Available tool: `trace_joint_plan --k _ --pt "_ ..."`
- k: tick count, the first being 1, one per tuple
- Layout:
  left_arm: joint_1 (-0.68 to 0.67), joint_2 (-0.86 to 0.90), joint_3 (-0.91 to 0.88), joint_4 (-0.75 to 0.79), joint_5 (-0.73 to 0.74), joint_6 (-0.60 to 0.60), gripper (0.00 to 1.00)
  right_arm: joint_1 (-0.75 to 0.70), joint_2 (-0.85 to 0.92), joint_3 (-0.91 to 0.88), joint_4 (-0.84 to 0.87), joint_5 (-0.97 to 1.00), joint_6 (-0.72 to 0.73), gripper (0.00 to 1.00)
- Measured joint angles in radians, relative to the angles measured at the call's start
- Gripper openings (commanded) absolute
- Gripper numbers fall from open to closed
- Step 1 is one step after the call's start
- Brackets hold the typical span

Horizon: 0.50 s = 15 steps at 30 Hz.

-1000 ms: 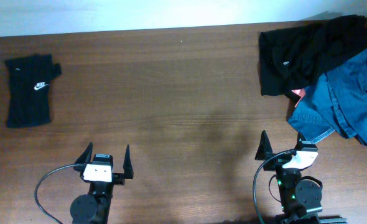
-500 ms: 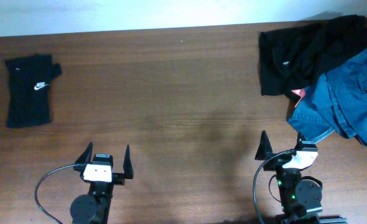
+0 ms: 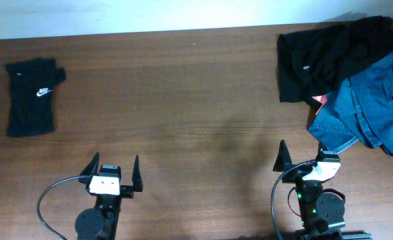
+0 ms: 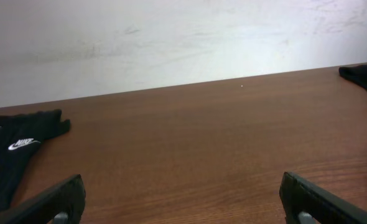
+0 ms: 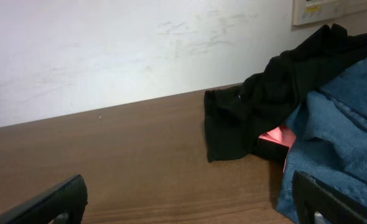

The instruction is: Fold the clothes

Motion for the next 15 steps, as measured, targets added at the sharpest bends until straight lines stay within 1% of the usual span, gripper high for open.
trace_joint_plan --k 6,15 --pt "0.0 0.0 0.0 0.0 0.0 0.0 1.0 0.0 0.0 0.0 -0.003 -0.036 0.0 0.99" --pt "0.0 0.0 0.0 0.0 0.0 0.0 0.99 0.0 0.0 0.0 0.005 -0.219 0.0 0.99"
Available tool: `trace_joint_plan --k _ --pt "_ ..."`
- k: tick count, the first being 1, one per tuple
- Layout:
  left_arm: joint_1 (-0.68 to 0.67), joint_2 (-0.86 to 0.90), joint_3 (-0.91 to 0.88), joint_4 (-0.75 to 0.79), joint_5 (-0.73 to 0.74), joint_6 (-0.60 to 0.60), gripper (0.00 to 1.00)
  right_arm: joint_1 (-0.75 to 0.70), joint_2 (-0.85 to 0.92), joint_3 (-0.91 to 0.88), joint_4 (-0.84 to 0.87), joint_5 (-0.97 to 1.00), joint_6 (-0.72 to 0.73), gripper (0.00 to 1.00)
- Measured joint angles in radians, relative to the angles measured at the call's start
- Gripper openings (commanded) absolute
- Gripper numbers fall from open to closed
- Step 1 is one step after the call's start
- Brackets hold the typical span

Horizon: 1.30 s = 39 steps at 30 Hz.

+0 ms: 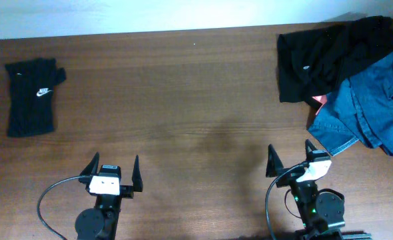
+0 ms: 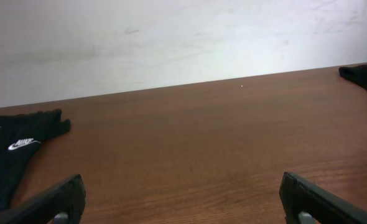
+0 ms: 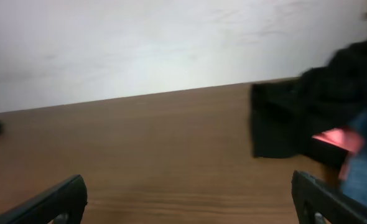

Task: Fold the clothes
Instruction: 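Move the right gripper over the black garment on the clothes pile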

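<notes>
A pile of unfolded clothes lies at the table's far right: a black garment [image 1: 320,60], blue jeans [image 1: 370,107] and a bit of pink cloth [image 1: 320,99] between them. The black garment [image 3: 295,118] and pink cloth [image 3: 336,138] show blurred at the right of the right wrist view. A folded black Nike garment [image 1: 31,97] rests at the far left, also seen as a dark fold [image 2: 12,152]. My left gripper [image 1: 114,172] stands open near the front edge. My right gripper [image 1: 291,157] is open, empty, just left of the jeans.
The wooden table [image 1: 183,100] runs back to a white wall [image 2: 171,43]. Cables and arm bases sit at the front edge below both grippers.
My right gripper has turned and shifted to the left, away from the jeans; its view now faces more of the table's middle. The left arm and the clothes are unchanged.
</notes>
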Motion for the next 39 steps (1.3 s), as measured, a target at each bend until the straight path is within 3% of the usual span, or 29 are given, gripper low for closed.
trace_joint_plan --k 8,16,22,32,39 --pt "0.0 0.0 0.0 0.0 0.0 0.0 0.99 0.0 0.001 0.085 -0.005 -0.131 0.021 0.99" --pt "0.0 0.0 0.0 0.0 0.0 0.0 0.99 0.0 0.095 0.525 -0.146 -0.047 0.03 0.99" --pt "0.0 0.0 0.0 0.001 0.0 0.0 0.99 0.0 0.408 0.877 -0.436 -0.01 0.026 0.99" --pt "0.0 0.0 0.0 0.002 0.0 0.0 0.99 0.0 1.015 1.402 -0.707 0.125 -0.056 0.99" --pt "0.0 0.0 0.0 0.002 0.0 0.0 0.99 -0.046 1.313 1.735 -0.912 0.22 -0.068 0.99"
